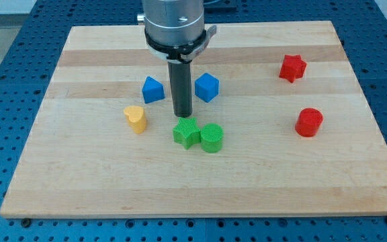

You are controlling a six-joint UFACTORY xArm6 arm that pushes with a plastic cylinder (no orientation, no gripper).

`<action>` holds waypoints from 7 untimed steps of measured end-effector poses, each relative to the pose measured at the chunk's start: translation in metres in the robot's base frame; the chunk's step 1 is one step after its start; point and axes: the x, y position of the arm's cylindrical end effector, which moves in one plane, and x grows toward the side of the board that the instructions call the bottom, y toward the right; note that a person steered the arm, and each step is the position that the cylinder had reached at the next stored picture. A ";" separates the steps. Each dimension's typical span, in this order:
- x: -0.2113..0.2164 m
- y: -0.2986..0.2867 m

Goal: Slide the red circle towards the center

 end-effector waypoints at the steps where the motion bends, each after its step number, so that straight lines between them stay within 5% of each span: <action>1: 0.006 0.022; 4: 0.016 0.097; 7: 0.099 0.140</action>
